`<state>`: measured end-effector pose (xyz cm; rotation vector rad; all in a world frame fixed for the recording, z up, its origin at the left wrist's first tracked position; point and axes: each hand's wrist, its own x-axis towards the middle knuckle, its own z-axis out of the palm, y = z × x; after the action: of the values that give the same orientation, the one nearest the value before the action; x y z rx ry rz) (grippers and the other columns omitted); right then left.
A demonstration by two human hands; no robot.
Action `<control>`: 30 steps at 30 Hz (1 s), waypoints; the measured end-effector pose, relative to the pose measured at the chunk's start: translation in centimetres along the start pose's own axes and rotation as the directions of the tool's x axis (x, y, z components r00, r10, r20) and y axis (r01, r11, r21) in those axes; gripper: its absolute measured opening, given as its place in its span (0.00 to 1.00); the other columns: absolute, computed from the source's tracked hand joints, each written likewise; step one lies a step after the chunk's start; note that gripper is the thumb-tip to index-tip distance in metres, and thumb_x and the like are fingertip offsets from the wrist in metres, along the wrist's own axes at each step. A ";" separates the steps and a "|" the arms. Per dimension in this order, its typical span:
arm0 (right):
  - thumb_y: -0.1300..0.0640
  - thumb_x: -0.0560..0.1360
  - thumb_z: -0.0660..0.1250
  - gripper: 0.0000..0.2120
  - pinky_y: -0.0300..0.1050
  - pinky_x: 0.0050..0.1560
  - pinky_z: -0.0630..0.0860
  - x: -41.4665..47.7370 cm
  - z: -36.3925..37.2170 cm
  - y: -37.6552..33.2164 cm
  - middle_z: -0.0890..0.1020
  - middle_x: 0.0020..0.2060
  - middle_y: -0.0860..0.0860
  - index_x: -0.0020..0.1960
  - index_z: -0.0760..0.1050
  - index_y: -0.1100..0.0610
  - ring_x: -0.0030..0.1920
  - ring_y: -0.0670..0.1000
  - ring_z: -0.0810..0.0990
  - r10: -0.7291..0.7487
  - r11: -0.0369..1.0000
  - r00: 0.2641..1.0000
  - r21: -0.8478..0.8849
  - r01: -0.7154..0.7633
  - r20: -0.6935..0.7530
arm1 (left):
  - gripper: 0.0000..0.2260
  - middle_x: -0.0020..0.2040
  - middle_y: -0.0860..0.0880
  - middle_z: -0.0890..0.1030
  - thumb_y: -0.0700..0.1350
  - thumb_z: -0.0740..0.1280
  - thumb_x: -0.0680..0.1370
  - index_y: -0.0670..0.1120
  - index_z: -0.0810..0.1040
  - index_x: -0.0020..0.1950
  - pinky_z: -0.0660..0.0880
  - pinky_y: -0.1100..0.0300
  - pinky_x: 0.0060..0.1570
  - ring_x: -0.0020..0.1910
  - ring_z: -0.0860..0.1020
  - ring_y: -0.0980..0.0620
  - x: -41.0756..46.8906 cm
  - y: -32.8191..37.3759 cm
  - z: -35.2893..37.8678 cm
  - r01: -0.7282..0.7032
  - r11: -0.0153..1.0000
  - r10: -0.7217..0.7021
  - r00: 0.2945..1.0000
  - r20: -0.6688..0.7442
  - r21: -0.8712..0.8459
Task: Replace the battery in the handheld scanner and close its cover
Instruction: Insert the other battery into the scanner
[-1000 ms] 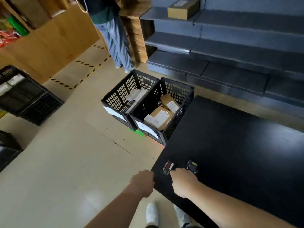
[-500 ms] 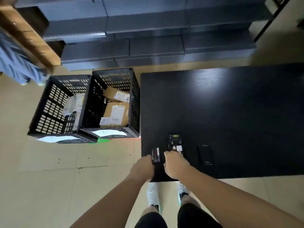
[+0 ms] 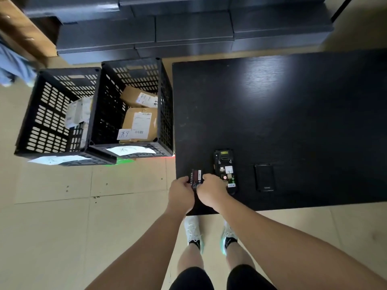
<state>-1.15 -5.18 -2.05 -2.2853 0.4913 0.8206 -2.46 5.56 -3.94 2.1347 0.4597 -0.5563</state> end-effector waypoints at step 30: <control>0.65 0.71 0.71 0.21 0.39 0.53 0.75 -0.6 -6.6 9.6 0.78 0.53 0.53 0.62 0.78 0.53 0.46 0.48 0.79 -0.063 0.972 0.989 0.217 0.091 -0.134 | 0.12 0.41 0.52 0.85 0.43 0.69 0.73 0.46 0.81 0.55 0.81 0.49 0.51 0.42 0.84 0.51 -2.8 5.9 7.6 0.193 0.967 -0.197 0.980 -0.007 -0.166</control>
<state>-3.90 -16.48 -2.06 -2.1416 0.5200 0.5552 -3.55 -4.33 -2.62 1.9512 0.7110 -0.5826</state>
